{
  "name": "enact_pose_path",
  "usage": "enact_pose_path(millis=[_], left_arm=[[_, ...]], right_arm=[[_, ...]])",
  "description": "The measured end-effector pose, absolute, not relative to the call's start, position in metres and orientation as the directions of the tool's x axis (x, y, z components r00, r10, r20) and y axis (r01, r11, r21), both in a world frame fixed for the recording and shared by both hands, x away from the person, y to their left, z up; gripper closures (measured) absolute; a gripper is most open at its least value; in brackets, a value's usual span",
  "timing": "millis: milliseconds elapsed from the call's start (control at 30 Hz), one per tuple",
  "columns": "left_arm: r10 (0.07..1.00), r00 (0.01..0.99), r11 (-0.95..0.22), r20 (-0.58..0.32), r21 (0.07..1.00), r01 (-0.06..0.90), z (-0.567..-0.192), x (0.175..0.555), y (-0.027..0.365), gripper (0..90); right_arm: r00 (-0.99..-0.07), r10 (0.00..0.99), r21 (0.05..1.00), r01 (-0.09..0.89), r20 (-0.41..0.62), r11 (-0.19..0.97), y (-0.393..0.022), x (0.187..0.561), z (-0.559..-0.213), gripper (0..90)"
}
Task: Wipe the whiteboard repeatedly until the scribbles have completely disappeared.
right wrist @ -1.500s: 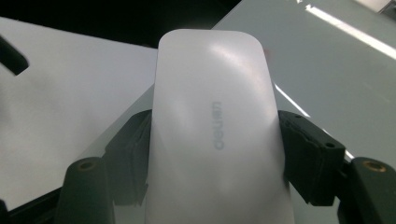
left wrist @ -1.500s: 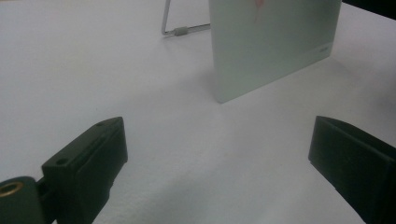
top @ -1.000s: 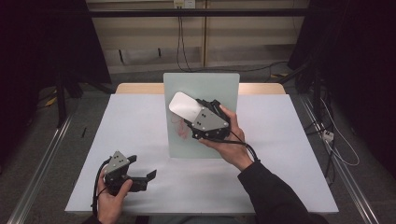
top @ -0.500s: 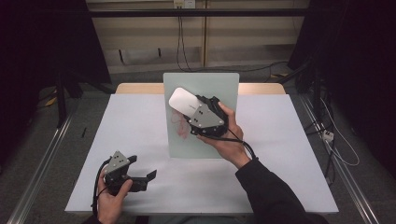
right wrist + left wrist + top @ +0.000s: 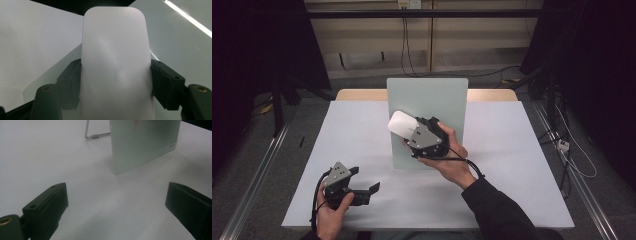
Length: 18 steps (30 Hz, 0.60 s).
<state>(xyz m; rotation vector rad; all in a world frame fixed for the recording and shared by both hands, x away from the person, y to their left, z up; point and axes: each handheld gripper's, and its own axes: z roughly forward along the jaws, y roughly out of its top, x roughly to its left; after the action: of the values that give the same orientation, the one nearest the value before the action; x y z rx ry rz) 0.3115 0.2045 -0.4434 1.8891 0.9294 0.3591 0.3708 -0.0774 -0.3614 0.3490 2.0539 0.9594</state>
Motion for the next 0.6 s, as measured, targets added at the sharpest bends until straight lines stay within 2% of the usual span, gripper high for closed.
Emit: enact_pose_path(millis=[267,600], left_arm=[[0.734,0.664,-0.238,-0.143,0.861,0.449,-0.443,0.311,0.205,4.4],[0.731,0.668,-0.245,-0.138,0.86,0.447,-0.443,0.311,0.204,4.4]], right_arm=[[-0.638,0.539,0.737,-0.068,-0.55,0.672,-0.076,0.37,-0.362,31.4],[-0.56,0.617,0.771,-0.064,-0.553,0.633,-0.088,0.38,-0.333,31.4]])
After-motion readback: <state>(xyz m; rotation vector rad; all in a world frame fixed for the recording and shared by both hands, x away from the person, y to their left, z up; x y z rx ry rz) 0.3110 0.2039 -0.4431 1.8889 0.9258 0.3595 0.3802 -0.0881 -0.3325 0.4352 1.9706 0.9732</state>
